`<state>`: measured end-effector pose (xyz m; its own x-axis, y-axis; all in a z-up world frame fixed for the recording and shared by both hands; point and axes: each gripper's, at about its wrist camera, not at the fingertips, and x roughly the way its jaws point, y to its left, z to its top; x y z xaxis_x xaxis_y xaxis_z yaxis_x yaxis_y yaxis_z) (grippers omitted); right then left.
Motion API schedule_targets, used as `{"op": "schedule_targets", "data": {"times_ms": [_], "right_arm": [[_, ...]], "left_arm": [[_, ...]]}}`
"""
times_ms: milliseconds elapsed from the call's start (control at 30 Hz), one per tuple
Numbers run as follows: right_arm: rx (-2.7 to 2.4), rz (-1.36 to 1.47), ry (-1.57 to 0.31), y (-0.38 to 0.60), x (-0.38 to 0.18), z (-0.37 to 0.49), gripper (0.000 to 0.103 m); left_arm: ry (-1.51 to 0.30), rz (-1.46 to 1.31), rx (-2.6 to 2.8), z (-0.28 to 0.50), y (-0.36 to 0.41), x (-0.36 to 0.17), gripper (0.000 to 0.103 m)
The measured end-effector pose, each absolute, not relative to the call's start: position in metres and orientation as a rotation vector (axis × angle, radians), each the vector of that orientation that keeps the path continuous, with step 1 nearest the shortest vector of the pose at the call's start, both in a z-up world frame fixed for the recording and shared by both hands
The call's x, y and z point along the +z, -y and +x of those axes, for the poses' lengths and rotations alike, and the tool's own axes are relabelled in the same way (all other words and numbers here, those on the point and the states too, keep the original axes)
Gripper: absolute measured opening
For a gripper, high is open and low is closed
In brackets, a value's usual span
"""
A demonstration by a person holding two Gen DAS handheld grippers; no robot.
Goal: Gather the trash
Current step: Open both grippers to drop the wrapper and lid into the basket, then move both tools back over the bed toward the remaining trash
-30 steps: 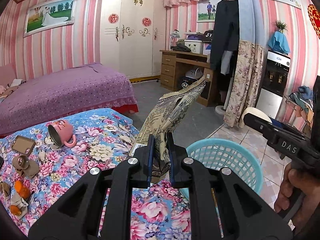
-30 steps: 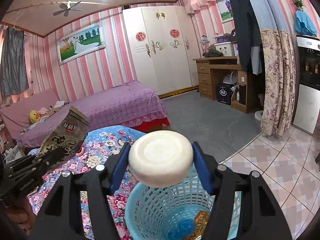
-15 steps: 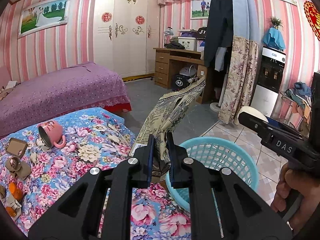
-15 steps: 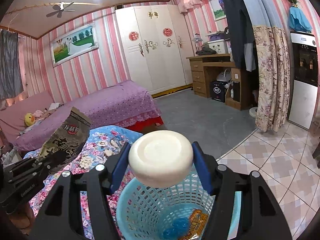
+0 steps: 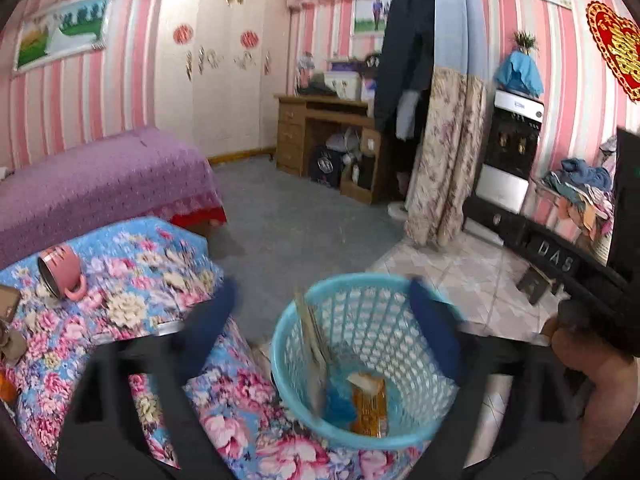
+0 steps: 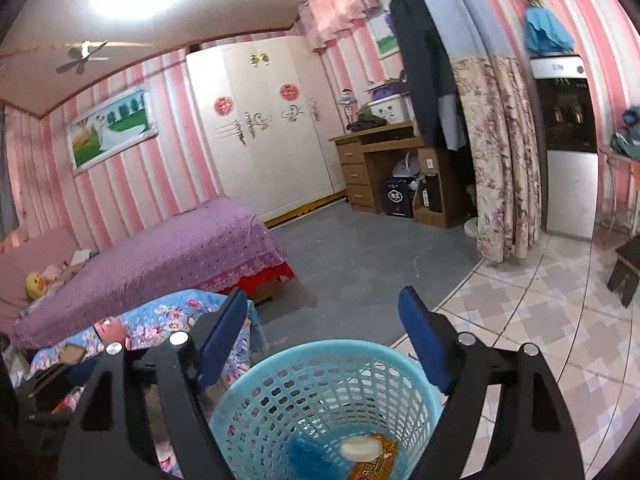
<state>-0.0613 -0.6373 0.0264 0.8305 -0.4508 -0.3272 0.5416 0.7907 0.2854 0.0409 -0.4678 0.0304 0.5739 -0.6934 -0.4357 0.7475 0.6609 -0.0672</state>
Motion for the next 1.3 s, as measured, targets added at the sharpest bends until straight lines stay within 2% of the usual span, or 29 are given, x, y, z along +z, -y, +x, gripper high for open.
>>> {"op": "schedule_targets", "data": {"times_ms": [167,400,867,1000,1133,1300], "right_arm": [[-0.501,0.368,-0.255,0.631,0.028,-0.055,0.077],[-0.434,0.340,-0.263,0.602,0.032,-0.035,0.077],[-0.200,0.205,-0.323,0.472,0.036,0.029,0.077],[-0.127,0.163,-0.347,0.425,0.032,0.047,0.077],[-0.051,0.122,-0.378,0.378,0.023,0.064,0.077],[0.024,0.067,-0.425,0.334,0.009,0.081,0.077]], "left_arm": [[-0.447,0.123,-0.811,0.047,0.459,0.037,0.090],[-0.460,0.093,-0.689,0.070,0.395,0.038,0.090],[-0.466,0.077,-0.364,0.099,0.190,0.028,0.090],[-0.476,0.070,-0.272,0.103,0.137,0.015,0.090],[-0.542,0.022,-0.198,0.108,0.088,-0.020,0.090],[-0.630,0.075,-0.148,0.127,0.058,-0.048,0.089]]}}
